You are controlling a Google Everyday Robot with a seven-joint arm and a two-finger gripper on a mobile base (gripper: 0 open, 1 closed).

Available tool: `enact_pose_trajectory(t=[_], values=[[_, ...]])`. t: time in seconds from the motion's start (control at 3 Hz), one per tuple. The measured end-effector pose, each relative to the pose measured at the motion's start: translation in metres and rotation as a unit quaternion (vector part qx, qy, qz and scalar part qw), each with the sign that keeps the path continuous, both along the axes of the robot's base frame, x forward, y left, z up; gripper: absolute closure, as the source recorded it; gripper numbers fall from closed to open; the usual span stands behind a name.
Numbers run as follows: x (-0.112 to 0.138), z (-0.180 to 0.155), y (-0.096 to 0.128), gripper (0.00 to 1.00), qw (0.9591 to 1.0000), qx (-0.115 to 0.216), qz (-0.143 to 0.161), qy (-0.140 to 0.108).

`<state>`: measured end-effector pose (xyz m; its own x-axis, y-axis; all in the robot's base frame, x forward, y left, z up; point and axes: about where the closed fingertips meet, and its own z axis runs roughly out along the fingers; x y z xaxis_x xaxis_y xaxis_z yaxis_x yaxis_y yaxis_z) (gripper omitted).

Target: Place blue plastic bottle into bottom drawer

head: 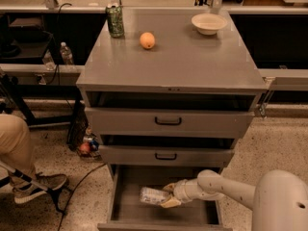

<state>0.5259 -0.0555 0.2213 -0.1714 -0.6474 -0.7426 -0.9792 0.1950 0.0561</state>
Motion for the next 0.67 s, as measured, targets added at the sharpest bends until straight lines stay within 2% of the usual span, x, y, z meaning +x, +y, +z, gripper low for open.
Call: enact_pose_trajectory(t=[0.67], values=[[0.005,-0.03,0.007,1.0,0.9998,-0.017,-0.013,0.003]])
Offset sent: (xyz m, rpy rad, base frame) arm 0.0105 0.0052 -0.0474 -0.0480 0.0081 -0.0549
